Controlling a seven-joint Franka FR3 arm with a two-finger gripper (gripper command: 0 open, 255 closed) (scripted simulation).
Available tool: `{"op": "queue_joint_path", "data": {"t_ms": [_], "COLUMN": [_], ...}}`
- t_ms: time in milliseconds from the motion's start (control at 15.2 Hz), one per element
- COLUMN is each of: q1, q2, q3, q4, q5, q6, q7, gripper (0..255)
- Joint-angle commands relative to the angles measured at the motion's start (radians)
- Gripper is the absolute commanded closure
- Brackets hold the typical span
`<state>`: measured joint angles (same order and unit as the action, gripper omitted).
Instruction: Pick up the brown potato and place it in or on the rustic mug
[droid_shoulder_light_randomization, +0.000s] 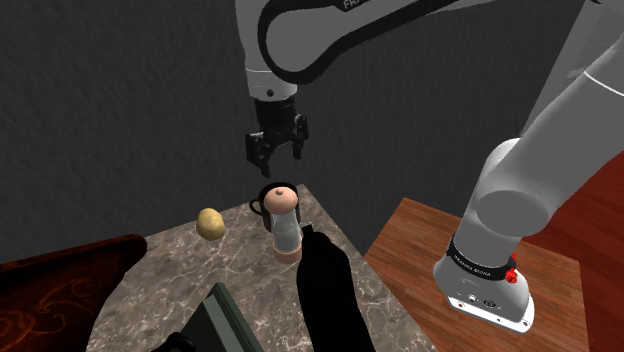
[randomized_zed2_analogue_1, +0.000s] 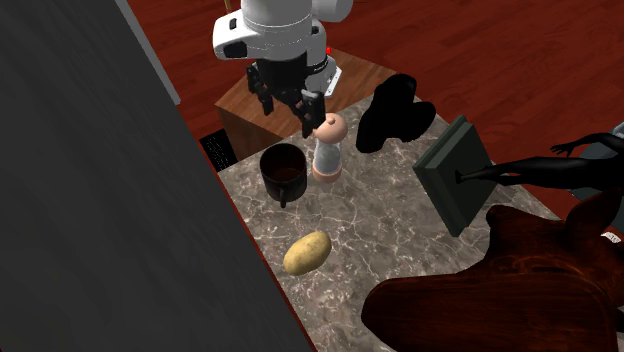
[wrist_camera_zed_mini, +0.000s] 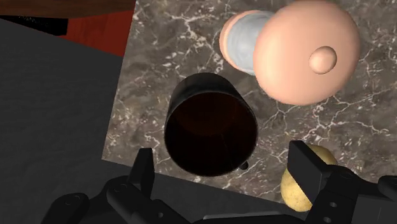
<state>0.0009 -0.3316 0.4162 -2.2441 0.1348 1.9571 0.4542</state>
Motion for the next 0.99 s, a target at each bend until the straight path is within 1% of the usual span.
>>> {"op": "queue_joint_path", "data": {"t_ms": [0,198,462,660,924], "q1": [-0.004,-0.009,0.003,0.035,0.101], "q2": [0.076,0.199,0.376,0.512,0.691], "q3": [0.038,0.084,0.124,0.128,0.107], "q4": [0.029,0.096,0.207,0.307,0.464], "q5": [-0.024,-0.084,-0.193,-0.282,-0.386], "q6": [0.046,0.092,0.131,0.139,0.127], "q7": [0.061,0.156,0.290,0.387,0.493], "gripper": [0,0,0,0,0]}}
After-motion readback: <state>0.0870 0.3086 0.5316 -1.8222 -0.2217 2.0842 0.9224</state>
